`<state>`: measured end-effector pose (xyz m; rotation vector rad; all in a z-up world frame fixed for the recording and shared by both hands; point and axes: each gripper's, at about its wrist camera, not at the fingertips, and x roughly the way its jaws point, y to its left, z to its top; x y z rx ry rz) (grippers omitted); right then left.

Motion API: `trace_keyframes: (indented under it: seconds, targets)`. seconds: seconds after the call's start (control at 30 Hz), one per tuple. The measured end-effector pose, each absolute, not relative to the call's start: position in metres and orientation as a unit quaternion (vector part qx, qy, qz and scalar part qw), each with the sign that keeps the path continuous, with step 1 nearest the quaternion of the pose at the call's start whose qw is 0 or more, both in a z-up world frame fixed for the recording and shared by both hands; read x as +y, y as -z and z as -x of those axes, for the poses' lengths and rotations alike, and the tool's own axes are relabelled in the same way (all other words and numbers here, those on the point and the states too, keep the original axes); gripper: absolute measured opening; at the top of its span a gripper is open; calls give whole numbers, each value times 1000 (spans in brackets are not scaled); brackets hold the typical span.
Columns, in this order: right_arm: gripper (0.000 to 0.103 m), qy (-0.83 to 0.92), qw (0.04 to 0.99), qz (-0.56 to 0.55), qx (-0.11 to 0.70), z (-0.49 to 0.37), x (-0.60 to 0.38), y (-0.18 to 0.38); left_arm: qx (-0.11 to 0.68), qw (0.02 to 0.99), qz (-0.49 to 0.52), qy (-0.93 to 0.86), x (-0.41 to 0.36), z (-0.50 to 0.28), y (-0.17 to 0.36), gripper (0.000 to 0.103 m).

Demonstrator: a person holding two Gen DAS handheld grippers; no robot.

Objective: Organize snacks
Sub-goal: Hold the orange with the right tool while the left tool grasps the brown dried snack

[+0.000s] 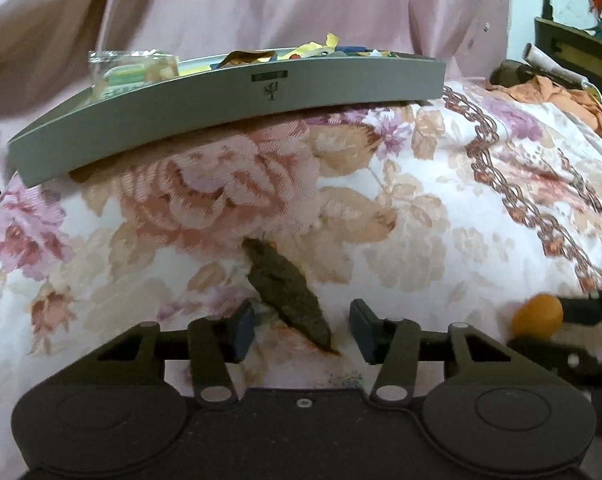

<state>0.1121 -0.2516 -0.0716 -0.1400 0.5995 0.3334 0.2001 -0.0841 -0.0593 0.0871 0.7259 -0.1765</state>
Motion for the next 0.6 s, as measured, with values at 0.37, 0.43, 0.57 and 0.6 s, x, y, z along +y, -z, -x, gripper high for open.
trace_keyframes:
  seconds: [0.37, 0.43, 0.57, 0.6]
  targets:
    - [40, -171, 935, 58, 306, -100, -237, 70, 378, 913, -15, 155, -58, -149, 59, 51]
    - [40, -177, 933, 58, 307, -97, -229, 69, 386, 908, -21, 164, -53, -136, 58, 51]
    - [40, -187, 929, 51, 315, -92, -213, 67, 407, 890, -50, 200, -43, -113, 54, 51]
    - [40, -189, 928, 49, 316, -91, -210, 67, 409, 887, -57, 208, -40, -108, 53, 52]
